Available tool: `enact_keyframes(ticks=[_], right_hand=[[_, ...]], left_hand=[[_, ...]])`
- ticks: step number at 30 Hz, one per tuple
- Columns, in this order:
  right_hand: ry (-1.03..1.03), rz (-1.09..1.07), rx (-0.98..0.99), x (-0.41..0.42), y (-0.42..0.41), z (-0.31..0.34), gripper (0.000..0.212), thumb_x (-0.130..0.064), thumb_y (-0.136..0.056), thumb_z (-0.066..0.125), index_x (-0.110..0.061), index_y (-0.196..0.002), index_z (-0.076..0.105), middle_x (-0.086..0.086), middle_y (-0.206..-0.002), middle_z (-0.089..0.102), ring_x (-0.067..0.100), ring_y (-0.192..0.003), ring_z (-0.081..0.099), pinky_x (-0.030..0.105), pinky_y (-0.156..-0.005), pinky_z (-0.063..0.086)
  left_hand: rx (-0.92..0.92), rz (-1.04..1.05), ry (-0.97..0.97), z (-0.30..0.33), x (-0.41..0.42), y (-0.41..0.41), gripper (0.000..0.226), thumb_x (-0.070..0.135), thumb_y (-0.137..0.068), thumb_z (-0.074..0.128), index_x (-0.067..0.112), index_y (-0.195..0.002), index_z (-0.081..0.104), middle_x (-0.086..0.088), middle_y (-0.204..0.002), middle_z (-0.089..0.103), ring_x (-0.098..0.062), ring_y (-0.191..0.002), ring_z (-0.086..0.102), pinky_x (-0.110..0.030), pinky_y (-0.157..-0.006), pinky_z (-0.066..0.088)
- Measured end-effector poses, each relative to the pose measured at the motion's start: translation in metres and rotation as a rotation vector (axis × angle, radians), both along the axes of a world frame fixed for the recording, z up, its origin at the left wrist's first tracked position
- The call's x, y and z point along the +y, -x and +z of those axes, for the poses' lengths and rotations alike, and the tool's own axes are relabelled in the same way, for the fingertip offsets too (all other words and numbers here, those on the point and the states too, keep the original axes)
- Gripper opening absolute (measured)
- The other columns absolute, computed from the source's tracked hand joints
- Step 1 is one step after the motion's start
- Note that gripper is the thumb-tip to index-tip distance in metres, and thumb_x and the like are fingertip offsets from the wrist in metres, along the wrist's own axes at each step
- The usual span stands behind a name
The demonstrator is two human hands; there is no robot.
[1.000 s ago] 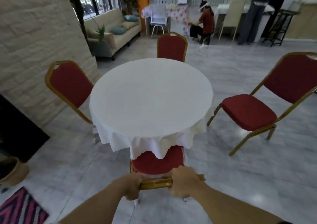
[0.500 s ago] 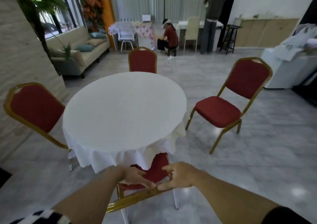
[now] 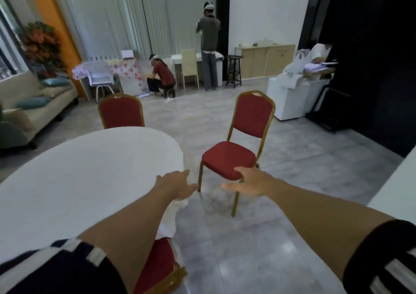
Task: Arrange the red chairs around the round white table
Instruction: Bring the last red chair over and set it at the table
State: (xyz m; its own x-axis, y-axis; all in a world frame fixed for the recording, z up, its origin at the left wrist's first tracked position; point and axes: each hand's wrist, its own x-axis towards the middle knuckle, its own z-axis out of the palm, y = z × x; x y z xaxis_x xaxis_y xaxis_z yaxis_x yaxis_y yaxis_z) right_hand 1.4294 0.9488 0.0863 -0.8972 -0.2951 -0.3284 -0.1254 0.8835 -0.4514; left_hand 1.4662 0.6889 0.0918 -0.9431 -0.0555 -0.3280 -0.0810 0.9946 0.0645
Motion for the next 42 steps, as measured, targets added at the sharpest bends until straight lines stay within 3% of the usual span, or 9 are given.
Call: enact_keyframes(ticks=[6, 9, 13, 24, 29, 33, 42], right_hand=[[-0.062, -0.096, 0.055, 0.100, 0.056, 0.033, 0.128, -0.110, -0.061, 0.042, -0.035, -0.164, 0.033, -0.001, -0.169, 0.041, 0.028, -0.152, 0.042, 0.053, -0.122, 0.036], [-0.057, -0.087, 0.073, 0.141, 0.077, 0.045, 0.104, -0.093, -0.085, 0.048, -0.026, -0.164, 0.036, 0.002, -0.169, 0.040, 0.029, -0.153, 0.040, 0.046, -0.121, 0.034], [-0.100, -0.120, 0.061, 0.181, 0.116, 0.040, 0.112, -0.095, -0.083, 0.048, -0.026, -0.169, 0.023, 0.001, -0.176, 0.027, 0.030, -0.159, 0.029, 0.050, -0.126, 0.027], [-0.088, -0.271, 0.069, 0.267, 0.270, 0.032, 0.134, -0.107, -0.064, 0.043, -0.026, -0.169, 0.024, 0.001, -0.177, 0.024, 0.029, -0.160, 0.027, 0.052, -0.128, 0.024], [-0.079, -0.313, 0.113, 0.296, 0.341, 0.048, 0.117, -0.098, -0.078, 0.048, -0.026, -0.168, 0.026, 0.003, -0.175, 0.028, 0.030, -0.158, 0.030, 0.051, -0.127, 0.027], [-0.086, -0.313, 0.122, 0.321, 0.394, 0.049, 0.114, -0.095, -0.081, 0.049, -0.026, -0.169, 0.025, 0.002, -0.176, 0.026, 0.030, -0.160, 0.027, 0.050, -0.127, 0.024], [-0.080, -0.254, 0.131, 0.413, 0.553, 0.037, 0.127, -0.103, -0.066, 0.050, -0.031, -0.168, 0.025, 0.003, -0.173, 0.033, 0.028, -0.156, 0.036, 0.052, -0.124, 0.032]], left_hand=[[0.103, -0.136, -0.011, 0.045, 0.129, 0.085, 0.077, 0.068, -0.101, 0.036, 0.026, -0.164, 0.024, -0.011, -0.165, 0.038, -0.036, -0.150, 0.038, -0.058, -0.121, 0.027], [0.136, -0.192, 0.006, 0.052, 0.180, 0.118, 0.075, 0.068, -0.101, 0.036, 0.027, -0.163, 0.026, -0.010, -0.164, 0.041, -0.037, -0.148, 0.040, -0.060, -0.120, 0.028], [0.116, -0.235, 0.044, 0.051, 0.228, 0.161, 0.075, 0.068, -0.102, 0.034, 0.027, -0.164, 0.024, -0.009, -0.166, 0.037, -0.037, -0.150, 0.037, -0.062, -0.121, 0.025], [0.028, -0.341, 0.019, 0.050, 0.311, 0.331, 0.073, 0.061, -0.105, 0.035, 0.027, -0.167, 0.014, -0.008, -0.172, 0.024, -0.035, -0.156, 0.026, -0.057, -0.125, 0.018], [0.063, -0.380, -0.007, 0.060, 0.351, 0.415, 0.072, 0.061, -0.104, 0.037, 0.026, -0.165, 0.021, -0.012, -0.168, 0.033, -0.038, -0.151, 0.034, -0.059, -0.123, 0.023], [0.051, -0.373, 0.006, 0.059, 0.379, 0.473, 0.072, 0.062, -0.104, 0.036, 0.026, -0.165, 0.021, -0.011, -0.168, 0.033, -0.038, -0.152, 0.032, -0.061, -0.125, 0.013], [0.070, -0.236, -0.023, 0.050, 0.460, 0.611, 0.075, 0.066, -0.102, 0.037, 0.025, -0.163, 0.028, -0.010, -0.166, 0.037, -0.042, -0.149, 0.036, -0.068, -0.123, 0.012]])
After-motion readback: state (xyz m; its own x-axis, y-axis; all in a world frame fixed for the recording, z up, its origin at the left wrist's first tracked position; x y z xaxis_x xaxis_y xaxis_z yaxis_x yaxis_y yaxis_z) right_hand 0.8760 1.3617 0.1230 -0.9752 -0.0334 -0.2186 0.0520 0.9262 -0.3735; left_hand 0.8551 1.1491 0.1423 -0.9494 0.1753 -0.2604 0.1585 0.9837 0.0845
